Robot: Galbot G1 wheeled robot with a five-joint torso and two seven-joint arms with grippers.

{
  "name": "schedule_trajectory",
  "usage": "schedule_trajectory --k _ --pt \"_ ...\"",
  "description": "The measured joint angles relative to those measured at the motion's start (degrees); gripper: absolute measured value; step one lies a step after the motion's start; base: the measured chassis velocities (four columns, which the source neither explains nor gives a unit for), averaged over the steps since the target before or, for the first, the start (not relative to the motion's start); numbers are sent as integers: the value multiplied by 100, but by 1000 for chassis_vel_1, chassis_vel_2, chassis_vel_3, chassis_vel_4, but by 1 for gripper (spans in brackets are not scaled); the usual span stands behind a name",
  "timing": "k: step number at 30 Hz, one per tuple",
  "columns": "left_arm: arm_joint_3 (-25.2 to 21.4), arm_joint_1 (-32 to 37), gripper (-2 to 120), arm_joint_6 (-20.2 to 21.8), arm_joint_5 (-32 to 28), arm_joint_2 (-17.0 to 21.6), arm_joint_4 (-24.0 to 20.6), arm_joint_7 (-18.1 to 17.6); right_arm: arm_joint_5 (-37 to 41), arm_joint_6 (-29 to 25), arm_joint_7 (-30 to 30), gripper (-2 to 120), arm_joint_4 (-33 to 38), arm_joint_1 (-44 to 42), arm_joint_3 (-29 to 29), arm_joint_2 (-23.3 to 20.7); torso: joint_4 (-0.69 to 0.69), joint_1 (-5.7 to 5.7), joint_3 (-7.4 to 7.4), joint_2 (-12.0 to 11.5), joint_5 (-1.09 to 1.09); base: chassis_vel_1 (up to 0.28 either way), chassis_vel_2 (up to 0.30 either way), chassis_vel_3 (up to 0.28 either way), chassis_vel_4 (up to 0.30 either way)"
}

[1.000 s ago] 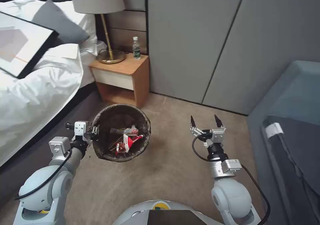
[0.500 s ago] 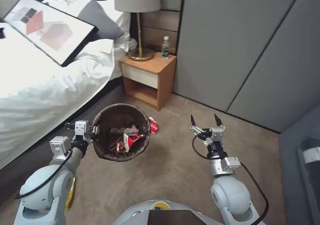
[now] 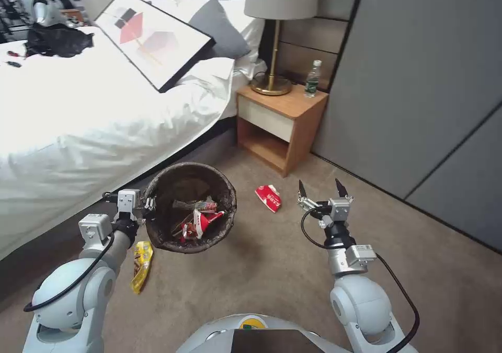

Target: Pick up the trash bin, then pick up the garbage from the floor and place it into the trash bin.

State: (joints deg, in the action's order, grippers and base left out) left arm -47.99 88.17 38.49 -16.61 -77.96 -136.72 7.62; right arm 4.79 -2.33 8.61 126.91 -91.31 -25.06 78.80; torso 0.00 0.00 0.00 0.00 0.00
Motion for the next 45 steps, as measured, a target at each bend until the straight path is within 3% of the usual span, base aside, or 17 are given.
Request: schedule_trajectory --k 11,21,28,45 --pt "28 -8 3 -37 56 5 5 55 263 298 -26 100 -60 114 -165 -51 -3 0 0 0 -1 37 39 32 37" --pt "-1 2 3 -38 37 0 -39 38 439 1167 -651 100 -385 770 -523 13 -1 0 0 0 0 0 0 0 0" --pt "-31 31 3 -5 37 -18 -143 -15 777 1637 -793 100 -1012 1352 -352 -250 0 0 0 0 0 0 0 0 0" --pt "5 39 3 100 114 -126 -264 -124 1488 2159 -1534 100 -2703 2517 326 -705 0 0 0 0 0 0 0 0 0"
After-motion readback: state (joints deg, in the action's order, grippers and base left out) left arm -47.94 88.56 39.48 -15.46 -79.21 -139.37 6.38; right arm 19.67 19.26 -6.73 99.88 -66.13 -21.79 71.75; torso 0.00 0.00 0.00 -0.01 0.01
